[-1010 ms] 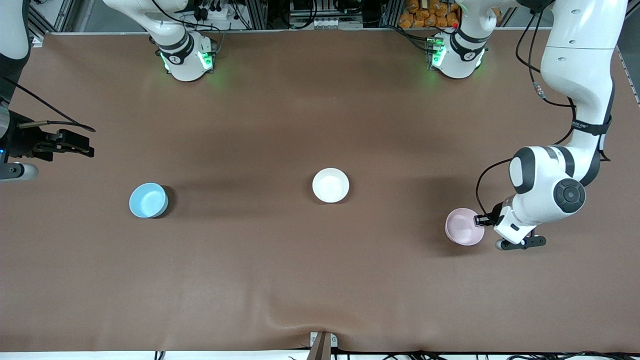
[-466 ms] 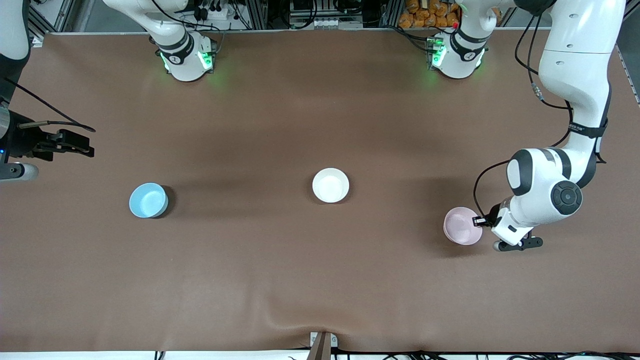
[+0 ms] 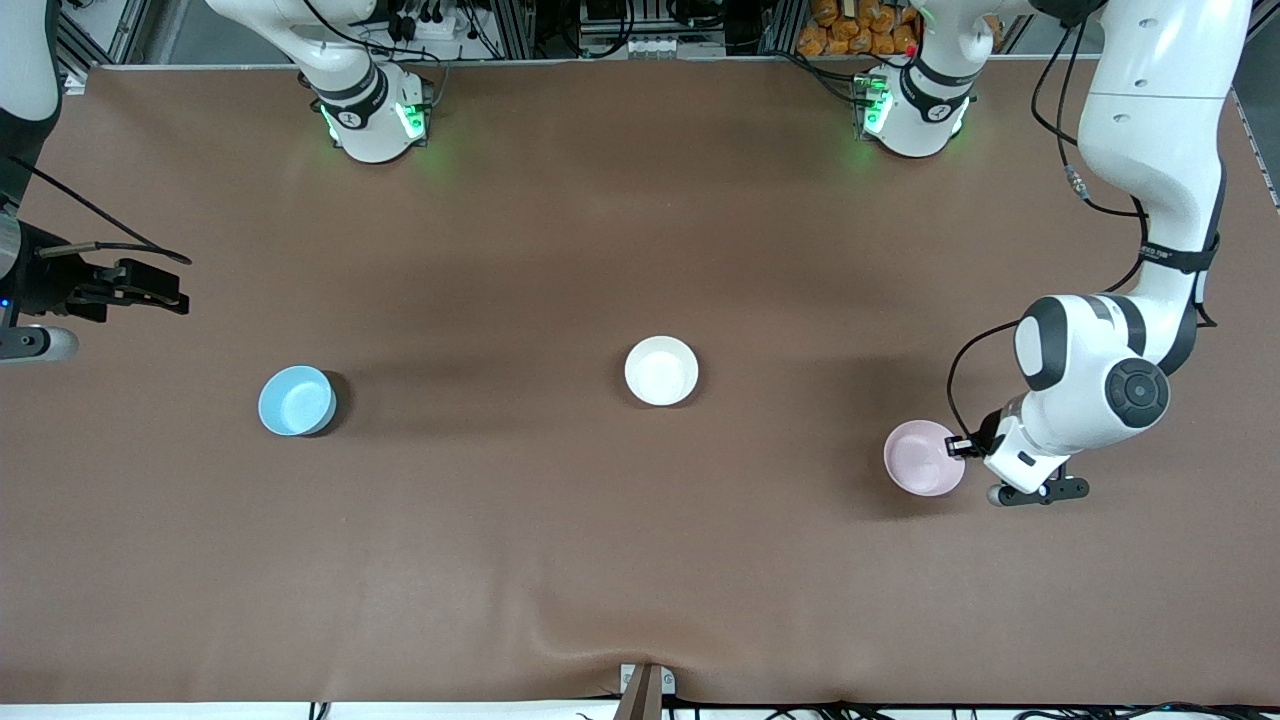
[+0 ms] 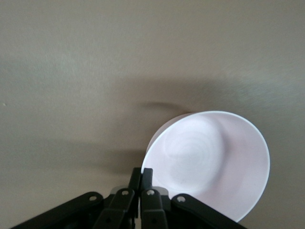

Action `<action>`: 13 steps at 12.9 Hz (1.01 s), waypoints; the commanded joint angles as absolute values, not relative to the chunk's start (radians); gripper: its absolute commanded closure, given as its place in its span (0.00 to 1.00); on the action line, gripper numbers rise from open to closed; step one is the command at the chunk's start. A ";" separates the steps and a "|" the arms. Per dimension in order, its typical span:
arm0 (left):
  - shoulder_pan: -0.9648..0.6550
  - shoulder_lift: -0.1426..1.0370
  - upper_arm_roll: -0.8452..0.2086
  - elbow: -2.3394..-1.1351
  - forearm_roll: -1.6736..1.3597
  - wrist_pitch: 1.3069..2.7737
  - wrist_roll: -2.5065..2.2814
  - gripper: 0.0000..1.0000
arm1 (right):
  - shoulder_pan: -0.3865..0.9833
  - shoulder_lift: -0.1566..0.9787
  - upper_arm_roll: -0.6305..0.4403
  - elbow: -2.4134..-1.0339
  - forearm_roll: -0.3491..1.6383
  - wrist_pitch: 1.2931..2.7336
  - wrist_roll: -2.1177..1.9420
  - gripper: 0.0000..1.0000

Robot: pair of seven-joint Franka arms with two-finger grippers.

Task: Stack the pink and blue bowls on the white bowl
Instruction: 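Close the left gripper on the pink bowl's rim and lift it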

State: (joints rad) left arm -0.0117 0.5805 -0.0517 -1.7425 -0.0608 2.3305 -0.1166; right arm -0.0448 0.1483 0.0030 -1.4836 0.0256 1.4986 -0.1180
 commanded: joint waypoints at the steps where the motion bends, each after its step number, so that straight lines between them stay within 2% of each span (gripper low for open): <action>1: -0.014 0.496 -0.104 -1.755 -0.071 2.283 -0.118 1.00 | -0.055 0.143 0.011 -1.486 0.031 1.491 -0.107 0.00; 5: -0.018 0.465 -0.260 -1.750 -0.074 2.264 -0.214 1.00 | -0.055 0.143 0.011 -1.486 0.031 1.489 -0.107 0.00; 7: -0.064 0.477 -0.322 -1.695 -0.072 2.264 -0.366 1.00 | -0.057 0.143 0.011 -1.488 0.031 1.489 -0.109 0.00; 10: -0.233 0.529 -0.321 -1.599 -0.069 2.264 -0.627 1.00 | -0.057 0.143 0.011 -1.486 0.031 1.490 -0.109 0.00; 13: -0.290 0.555 -0.322 -1.601 -0.072 2.264 -0.764 1.00 | -0.057 0.143 0.011 -1.486 0.031 1.491 -0.107 0.00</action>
